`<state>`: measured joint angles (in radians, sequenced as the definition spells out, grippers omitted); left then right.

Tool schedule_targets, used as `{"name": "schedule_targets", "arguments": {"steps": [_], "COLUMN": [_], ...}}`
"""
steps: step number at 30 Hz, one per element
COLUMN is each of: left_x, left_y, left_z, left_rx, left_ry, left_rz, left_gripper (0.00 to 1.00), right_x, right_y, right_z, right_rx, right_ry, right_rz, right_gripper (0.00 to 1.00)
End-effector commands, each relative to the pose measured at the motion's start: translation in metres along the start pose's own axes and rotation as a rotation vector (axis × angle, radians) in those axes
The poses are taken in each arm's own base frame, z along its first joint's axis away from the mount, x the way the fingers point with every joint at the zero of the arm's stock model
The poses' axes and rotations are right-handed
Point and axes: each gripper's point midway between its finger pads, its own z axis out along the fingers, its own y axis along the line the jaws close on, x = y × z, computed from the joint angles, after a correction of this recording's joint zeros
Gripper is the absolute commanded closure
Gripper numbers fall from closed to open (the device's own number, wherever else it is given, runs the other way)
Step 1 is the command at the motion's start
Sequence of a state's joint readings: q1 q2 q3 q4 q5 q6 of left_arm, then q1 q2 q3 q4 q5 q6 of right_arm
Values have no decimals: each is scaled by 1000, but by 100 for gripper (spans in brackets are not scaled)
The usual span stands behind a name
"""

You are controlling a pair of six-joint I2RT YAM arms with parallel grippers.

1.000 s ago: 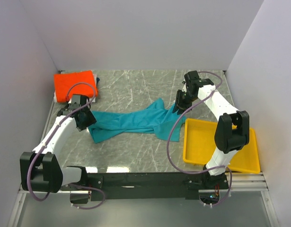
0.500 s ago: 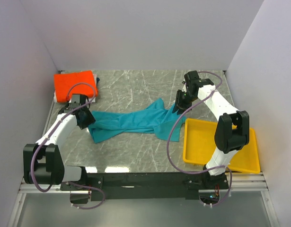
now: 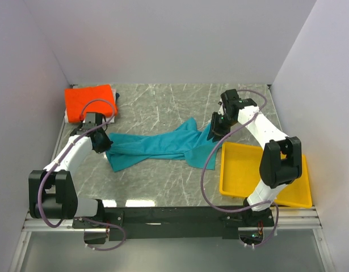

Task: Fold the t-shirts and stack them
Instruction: Flatten the tshirt out

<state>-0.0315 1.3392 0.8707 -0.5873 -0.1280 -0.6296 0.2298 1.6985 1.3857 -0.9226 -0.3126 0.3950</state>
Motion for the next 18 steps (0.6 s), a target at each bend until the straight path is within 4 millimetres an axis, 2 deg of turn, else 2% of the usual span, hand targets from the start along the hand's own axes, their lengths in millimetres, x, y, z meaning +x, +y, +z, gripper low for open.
{"name": "schedule_targets", "arguments": {"steps": [1,2,6,9,15,18], "left_x": [-8,-9,-23,-39,-55,-57], "left_y": [-1,0,4,17,25,26], "left_z": [-1,-3,-14,-20,-26,-28], "left_rx": [10,6,-10,-38,-28,-19], "left_ry": [-21,-20,-61,-90,-108,-111], "left_rz": [8,11,16,-2,-13,-16], "left_gripper": [97,99,99,99,99,99], "right_x": [18,25,50,64,80,89], "right_y": [7,8,9,8,-17,-17], "right_z": [-9,-8,-3,-1,11,20], "right_rx": [-33,-32,-15,19,128,127], "right_ry": [1,13,57,77,114,150], "right_rz": [-39,-45,-82,-118,-127,-144], "right_gripper": [63,63,63,63,63,64]}}
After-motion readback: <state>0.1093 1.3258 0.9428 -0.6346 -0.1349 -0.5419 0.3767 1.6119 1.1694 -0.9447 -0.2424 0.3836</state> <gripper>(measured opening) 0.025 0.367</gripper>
